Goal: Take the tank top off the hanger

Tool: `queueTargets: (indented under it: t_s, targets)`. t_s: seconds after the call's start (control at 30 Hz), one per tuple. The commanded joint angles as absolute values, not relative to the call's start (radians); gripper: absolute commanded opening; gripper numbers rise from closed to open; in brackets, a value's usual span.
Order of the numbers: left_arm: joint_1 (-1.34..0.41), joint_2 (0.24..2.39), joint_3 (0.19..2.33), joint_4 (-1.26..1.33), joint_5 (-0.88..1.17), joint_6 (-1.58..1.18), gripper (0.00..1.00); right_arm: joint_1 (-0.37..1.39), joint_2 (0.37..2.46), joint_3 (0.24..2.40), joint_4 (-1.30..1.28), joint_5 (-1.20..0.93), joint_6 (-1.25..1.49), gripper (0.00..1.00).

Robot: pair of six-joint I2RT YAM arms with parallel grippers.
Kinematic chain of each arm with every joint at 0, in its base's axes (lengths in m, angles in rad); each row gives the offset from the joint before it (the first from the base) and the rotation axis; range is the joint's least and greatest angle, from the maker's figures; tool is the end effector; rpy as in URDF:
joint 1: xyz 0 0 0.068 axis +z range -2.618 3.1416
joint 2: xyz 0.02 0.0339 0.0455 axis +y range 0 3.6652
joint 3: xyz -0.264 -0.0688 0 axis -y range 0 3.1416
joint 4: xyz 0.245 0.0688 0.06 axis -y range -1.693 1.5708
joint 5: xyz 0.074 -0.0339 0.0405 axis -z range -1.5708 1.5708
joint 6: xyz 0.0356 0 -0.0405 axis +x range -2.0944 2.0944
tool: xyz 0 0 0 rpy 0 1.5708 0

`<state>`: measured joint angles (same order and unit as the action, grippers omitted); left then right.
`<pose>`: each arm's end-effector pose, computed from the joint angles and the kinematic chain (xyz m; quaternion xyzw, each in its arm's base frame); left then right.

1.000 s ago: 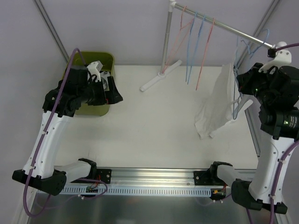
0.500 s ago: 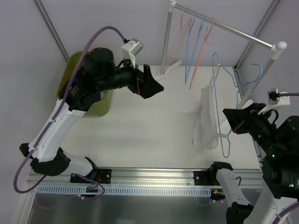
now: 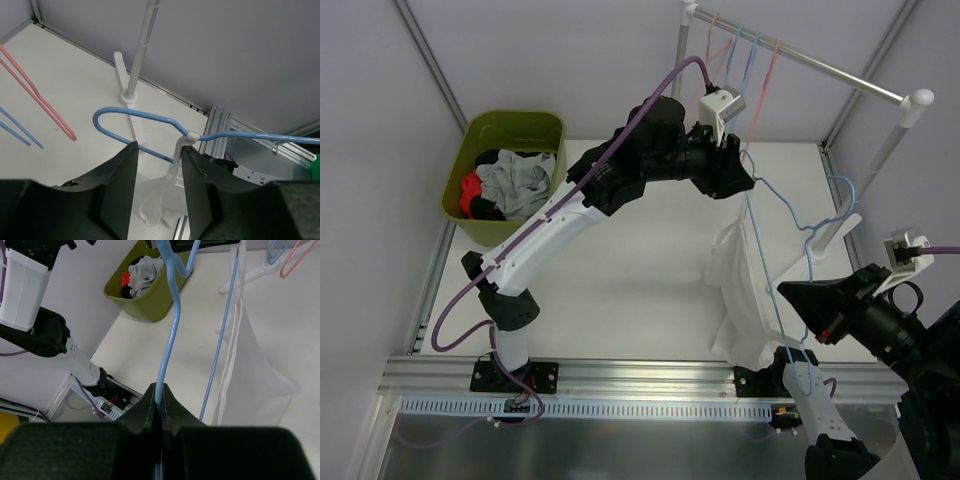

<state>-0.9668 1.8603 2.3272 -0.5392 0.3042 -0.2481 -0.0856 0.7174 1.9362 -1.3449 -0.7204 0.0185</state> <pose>0.2155 -0.3310 0.5226 0.3511 0.6412 -0.4754 0.4895 -0.0486 0.0277 0.5251 -0.1962 0.7133 0.2435 0.6272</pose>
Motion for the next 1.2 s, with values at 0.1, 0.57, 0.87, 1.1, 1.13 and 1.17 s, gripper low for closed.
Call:
queueTargets:
  t_s: [0.1,0.57,0.87,1.1,1.13,1.17]
  targets:
    - [-0.977,1.795,2.273,-0.454,0.288,-0.238,0.30,-0.074,0.762,1.989,-1.362,-0.765,0.015,0.00]
    - [-0.974,1.626,2.053,-0.448,-0.297,-0.297,0.00,-0.058,0.795,1.945,-1.350,-0.876,0.008,0.00]
    - [-0.925,1.437,1.812,-0.459,-0.621,-0.423,0.00,0.093,0.798,1.898,-1.281,-1.102,0.012,0.00]
    - [-0.899,1.370,1.752,-0.454,-0.285,-0.400,0.00,0.123,0.807,1.947,-1.140,-0.840,0.015,0.00]
    - [-0.899,1.335,1.709,-0.445,-0.250,-0.419,0.00,0.123,0.793,1.895,-1.103,-0.781,0.027,0.00]
    - [-0.899,1.315,1.682,-0.437,-0.221,-0.429,0.00,0.123,0.781,1.869,-1.071,-0.682,0.035,0.00]
